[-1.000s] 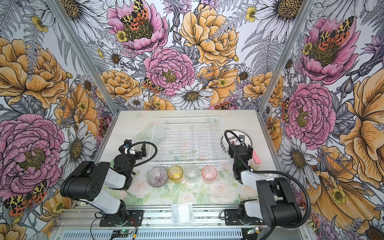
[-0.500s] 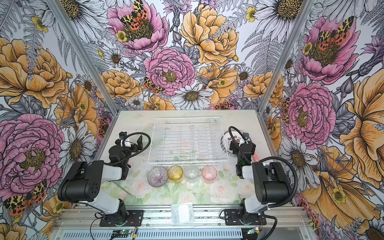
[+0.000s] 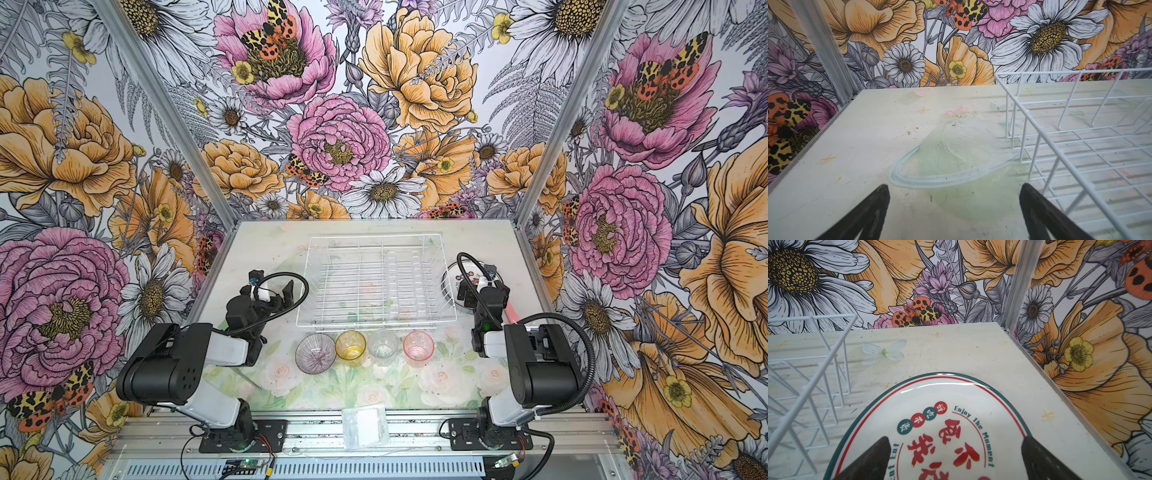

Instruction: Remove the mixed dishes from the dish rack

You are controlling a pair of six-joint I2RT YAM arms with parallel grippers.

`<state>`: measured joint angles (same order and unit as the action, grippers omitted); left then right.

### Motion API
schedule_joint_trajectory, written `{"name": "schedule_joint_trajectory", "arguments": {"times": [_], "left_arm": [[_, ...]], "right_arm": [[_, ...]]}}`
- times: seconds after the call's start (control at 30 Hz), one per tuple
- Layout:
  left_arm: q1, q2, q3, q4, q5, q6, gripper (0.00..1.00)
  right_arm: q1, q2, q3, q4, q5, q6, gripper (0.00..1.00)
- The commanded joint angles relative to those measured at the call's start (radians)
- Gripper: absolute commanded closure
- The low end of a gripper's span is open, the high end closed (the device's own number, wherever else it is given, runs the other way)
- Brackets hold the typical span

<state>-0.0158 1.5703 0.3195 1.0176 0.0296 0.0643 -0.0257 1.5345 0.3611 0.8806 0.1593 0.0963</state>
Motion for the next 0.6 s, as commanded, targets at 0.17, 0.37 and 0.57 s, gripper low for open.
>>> {"name": "schedule_joint_trajectory", "arguments": {"times": [0.17,0.37,0.57], "left_arm": [[0.002,-0.021,0.053,-0.072,-0.107,-0.022,0.01],[0.004,-0.021,0.055,-0.077,-0.102,-0.021,0.01],[0.011,-0.021,0.058,-0.081,-0.09,-0.026,0.01]], "right_arm": [[0.003,0.005,0.01,0.038,-0.013,0.007,0.0],[0.003,0.006,0.01,0.038,-0.013,0.007,0.0],[0.003,0.006,0.01,0.038,-0.013,0.006,0.0]]}}
